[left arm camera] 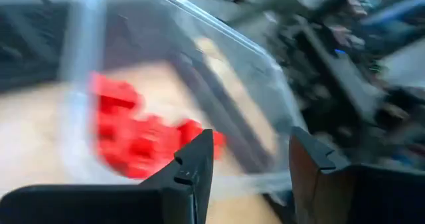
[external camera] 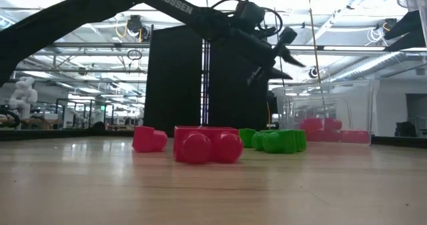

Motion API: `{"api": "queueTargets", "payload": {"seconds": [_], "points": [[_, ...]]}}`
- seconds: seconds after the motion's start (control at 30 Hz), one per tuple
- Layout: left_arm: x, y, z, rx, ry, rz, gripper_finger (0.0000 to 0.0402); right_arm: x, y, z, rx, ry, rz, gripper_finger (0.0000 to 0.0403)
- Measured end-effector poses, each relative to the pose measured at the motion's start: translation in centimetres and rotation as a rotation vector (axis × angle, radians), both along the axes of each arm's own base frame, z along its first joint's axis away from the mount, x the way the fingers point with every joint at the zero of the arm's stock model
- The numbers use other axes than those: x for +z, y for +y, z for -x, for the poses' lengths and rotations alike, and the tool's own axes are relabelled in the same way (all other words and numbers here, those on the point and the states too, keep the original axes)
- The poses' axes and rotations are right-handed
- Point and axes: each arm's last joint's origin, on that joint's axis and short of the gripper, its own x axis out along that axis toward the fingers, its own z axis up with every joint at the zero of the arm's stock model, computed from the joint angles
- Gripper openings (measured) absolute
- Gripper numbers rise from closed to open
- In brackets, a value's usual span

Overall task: Sort blocks
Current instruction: Put the red game piece into the top transparent bin

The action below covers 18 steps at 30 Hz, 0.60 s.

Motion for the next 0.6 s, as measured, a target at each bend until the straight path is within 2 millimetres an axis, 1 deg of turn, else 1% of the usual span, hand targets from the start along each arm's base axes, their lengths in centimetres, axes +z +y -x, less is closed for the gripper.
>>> {"api": "queueTargets", "payload": {"seconds": [0.07,0.13,0.2,0.27,0.33,0.37,0.43,0.5,0.6], "points": [[0.4,-0.2,-0.1,-0.081,-0.043,0.032,0.0120,0.0,0.0,0.0,0.000,0.000,0.000,0.0208],[1.7,-0.8,-0.4,-0.186,-0.083,0.036,0.0120,0.0,0.0,0.0,0.000,0.000,0.000,0.0208],[3.8,-2.0,-0.8,-0.320,-0.143,0.011,0.0120,0.0,0.0,0.0,0.001,0.002,0.003,0.0208],[6.1,-3.5,-0.9,-0.469,-0.193,-0.031,0.0120,0.0,0.0,0.0,0.002,0.002,0.004,0.0208],[7.9,-5.3,-0.8,-0.617,-0.187,-0.082,0.0121,0.0,0.0,0.0,0.003,0.003,0.005,0.0208],[8.5,-6.1,-0.6,-0.682,-0.157,-0.098,0.0121,0.0,0.0,0.0,0.003,0.003,0.005,0.0208],[8.7,-7.6,0.3,-0.785,-0.069,-0.110,0.0121,0.0,0.0,0.0,0.003,0.003,0.005,0.0208],[8.4,-8.7,2.0,-0.863,0.079,-0.104,0.0121,0.0,0.0,0.0,0.003,0.003,0.004,0.0208],[8.6,-10.6,5.6,-0.968,0.363,-0.159,0.0121,0.0,0.0,0.0,0.003,0.003,0.004,0.0208]]}}
